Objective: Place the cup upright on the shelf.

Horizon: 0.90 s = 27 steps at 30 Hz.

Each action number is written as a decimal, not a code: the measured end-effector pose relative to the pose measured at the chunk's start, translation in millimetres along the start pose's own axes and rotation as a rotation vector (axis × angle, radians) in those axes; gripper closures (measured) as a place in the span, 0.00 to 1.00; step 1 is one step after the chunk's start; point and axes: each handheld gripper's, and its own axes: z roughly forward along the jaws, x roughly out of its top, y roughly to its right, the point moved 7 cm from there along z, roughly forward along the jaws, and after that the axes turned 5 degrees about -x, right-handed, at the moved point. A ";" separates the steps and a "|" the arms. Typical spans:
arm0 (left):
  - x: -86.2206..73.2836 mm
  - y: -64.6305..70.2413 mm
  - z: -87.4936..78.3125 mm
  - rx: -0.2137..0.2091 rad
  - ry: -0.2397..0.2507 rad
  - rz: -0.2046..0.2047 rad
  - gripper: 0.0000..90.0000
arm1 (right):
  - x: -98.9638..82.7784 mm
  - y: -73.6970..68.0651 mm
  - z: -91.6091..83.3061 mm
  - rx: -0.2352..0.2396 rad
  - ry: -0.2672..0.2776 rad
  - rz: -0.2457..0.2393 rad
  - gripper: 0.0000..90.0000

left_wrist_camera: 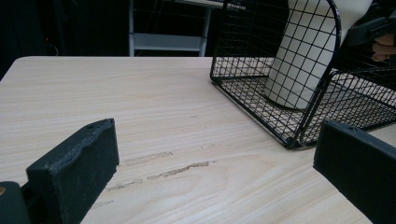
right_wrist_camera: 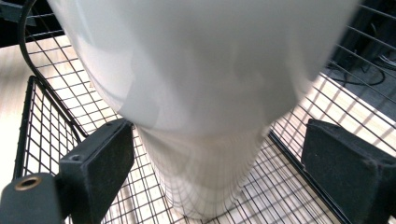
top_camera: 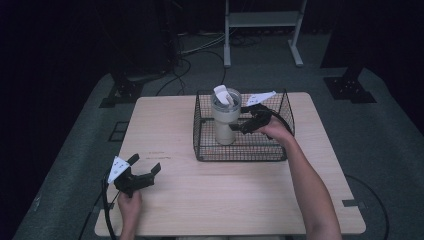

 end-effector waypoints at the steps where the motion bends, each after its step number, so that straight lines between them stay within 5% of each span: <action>1: 0.0 0.2 0.0 0.000 -0.001 0.002 0.00 | 0.1 0.2 -1.4 -0.003 -0.001 0.005 0.10; 12: -0.1 0.4 0.0 0.000 -0.002 0.005 0.00 | 4.6 -7.3 -20.4 -0.002 -0.040 0.026 0.10; 27: -0.2 0.5 0.1 0.001 -0.003 0.005 0.00 | 17.1 -7.8 -53.0 -0.029 -0.011 0.039 0.10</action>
